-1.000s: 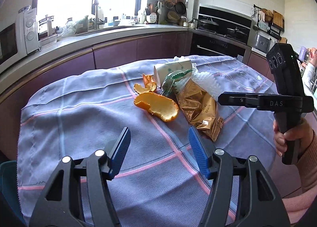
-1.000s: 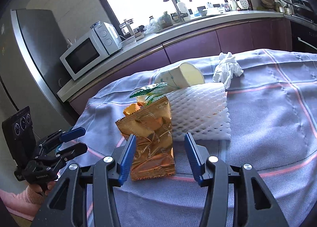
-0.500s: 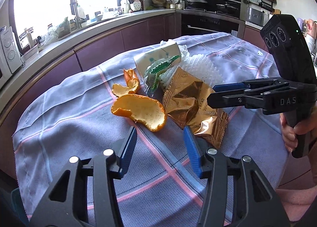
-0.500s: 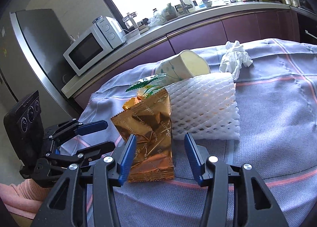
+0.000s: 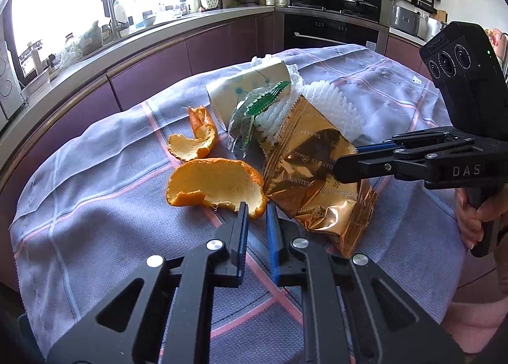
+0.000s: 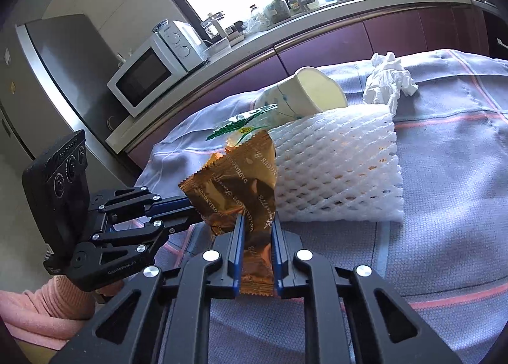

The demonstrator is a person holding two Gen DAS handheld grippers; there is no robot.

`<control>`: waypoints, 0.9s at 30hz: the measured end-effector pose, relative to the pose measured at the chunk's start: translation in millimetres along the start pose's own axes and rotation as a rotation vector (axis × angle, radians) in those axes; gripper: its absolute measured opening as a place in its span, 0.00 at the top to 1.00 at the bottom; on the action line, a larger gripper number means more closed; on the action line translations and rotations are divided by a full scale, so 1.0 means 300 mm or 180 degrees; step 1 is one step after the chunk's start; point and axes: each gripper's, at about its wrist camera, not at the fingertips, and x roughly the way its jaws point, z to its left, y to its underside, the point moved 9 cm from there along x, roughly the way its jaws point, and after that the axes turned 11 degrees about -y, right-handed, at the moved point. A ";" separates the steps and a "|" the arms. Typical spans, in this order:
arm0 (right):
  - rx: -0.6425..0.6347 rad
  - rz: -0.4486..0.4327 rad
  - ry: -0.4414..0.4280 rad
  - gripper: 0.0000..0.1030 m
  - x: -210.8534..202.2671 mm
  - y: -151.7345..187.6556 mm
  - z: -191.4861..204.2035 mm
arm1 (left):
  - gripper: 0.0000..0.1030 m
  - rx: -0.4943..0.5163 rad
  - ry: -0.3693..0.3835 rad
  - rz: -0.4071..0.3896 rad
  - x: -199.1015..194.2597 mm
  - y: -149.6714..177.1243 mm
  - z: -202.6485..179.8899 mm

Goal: Collect trash
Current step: 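Grasp the orange peel with the left tool while the right tool grasps the gold wrapper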

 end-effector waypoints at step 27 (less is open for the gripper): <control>-0.0141 -0.0158 -0.0473 0.97 0.021 -0.030 0.209 | 0.94 -0.0871 -0.0361 -0.0454 -0.438 0.178 0.343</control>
